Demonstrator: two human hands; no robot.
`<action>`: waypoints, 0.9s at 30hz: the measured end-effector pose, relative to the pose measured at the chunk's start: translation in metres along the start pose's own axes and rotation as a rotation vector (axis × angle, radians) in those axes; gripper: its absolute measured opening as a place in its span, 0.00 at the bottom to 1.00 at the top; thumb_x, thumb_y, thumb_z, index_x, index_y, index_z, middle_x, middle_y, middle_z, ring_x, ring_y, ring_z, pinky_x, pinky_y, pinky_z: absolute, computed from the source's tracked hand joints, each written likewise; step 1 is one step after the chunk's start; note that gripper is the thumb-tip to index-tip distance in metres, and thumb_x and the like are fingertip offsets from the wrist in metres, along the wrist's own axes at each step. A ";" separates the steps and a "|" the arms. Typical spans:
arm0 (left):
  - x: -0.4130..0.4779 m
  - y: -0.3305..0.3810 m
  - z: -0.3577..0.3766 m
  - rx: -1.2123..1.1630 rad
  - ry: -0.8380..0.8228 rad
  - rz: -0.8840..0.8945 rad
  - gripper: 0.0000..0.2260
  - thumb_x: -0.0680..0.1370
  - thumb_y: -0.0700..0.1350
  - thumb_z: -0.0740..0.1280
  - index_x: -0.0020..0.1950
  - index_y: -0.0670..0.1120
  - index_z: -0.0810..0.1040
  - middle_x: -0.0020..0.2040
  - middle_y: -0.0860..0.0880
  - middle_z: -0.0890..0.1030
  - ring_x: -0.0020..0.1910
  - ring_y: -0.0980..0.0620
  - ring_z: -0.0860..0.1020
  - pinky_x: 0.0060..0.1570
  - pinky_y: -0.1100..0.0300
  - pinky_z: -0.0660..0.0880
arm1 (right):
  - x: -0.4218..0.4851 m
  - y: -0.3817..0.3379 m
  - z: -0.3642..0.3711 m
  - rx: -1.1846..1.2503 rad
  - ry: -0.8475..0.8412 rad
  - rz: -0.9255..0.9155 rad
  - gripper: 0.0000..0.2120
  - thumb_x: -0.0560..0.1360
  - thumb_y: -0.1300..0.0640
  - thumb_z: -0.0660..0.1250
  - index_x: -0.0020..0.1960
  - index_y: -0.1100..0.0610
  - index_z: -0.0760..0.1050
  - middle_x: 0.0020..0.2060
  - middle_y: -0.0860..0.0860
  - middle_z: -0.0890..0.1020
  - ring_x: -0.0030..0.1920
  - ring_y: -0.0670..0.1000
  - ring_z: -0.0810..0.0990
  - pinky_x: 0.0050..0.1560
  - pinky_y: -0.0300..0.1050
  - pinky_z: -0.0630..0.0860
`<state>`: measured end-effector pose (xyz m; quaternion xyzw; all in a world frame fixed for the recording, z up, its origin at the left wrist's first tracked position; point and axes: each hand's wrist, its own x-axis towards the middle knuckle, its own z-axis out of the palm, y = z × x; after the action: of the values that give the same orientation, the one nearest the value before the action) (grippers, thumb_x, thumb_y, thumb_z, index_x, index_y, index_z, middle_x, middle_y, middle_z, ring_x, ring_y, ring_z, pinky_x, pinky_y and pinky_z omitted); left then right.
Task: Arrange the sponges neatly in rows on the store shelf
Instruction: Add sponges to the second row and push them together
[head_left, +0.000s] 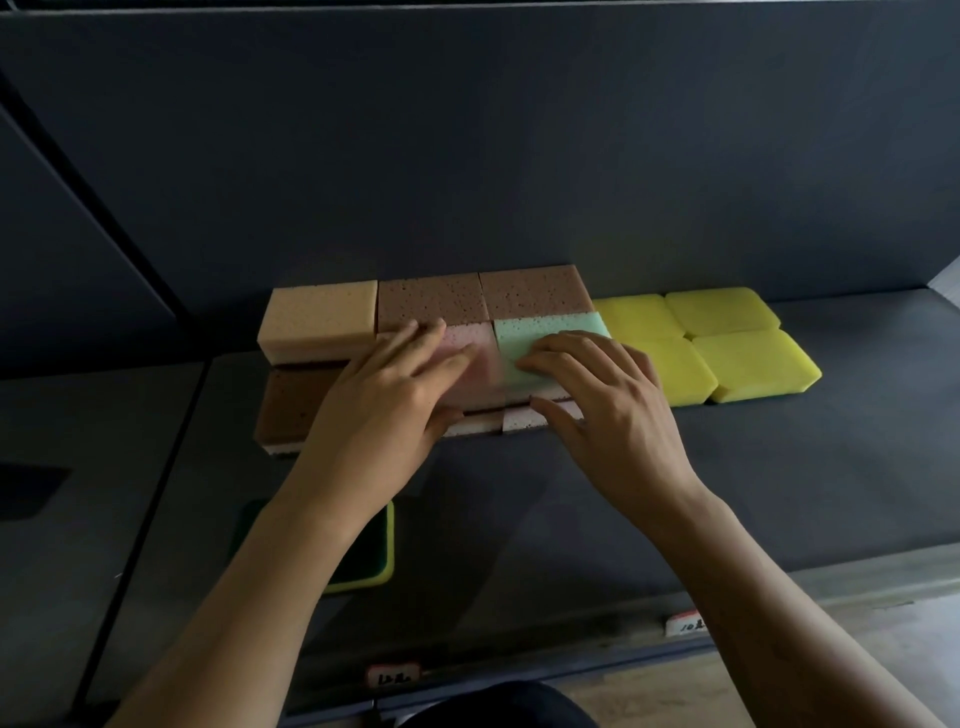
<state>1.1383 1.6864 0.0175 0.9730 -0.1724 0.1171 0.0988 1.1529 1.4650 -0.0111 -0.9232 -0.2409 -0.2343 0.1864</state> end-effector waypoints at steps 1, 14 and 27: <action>0.000 0.000 0.002 0.007 0.007 -0.001 0.29 0.72 0.39 0.74 0.72 0.50 0.71 0.73 0.44 0.70 0.73 0.43 0.66 0.68 0.44 0.68 | 0.000 0.000 0.000 0.003 0.000 0.000 0.15 0.76 0.52 0.71 0.62 0.50 0.77 0.62 0.46 0.78 0.66 0.50 0.73 0.64 0.43 0.64; -0.026 -0.008 -0.022 0.034 0.012 0.018 0.27 0.74 0.51 0.69 0.73 0.50 0.70 0.73 0.49 0.69 0.69 0.48 0.70 0.66 0.52 0.68 | 0.004 -0.027 -0.021 0.055 -0.073 0.004 0.16 0.76 0.54 0.70 0.63 0.52 0.77 0.64 0.51 0.77 0.66 0.55 0.73 0.62 0.52 0.72; -0.142 -0.060 -0.032 -0.005 -0.090 -0.012 0.33 0.73 0.67 0.63 0.71 0.49 0.72 0.71 0.52 0.70 0.65 0.51 0.74 0.58 0.51 0.75 | -0.029 -0.106 0.007 0.351 -0.349 -0.095 0.17 0.79 0.47 0.65 0.66 0.50 0.75 0.59 0.44 0.78 0.59 0.46 0.77 0.57 0.46 0.76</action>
<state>1.0238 1.7937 0.0021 0.9781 -0.1710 0.0721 0.0940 1.0762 1.5445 -0.0079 -0.8909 -0.3493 -0.0345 0.2883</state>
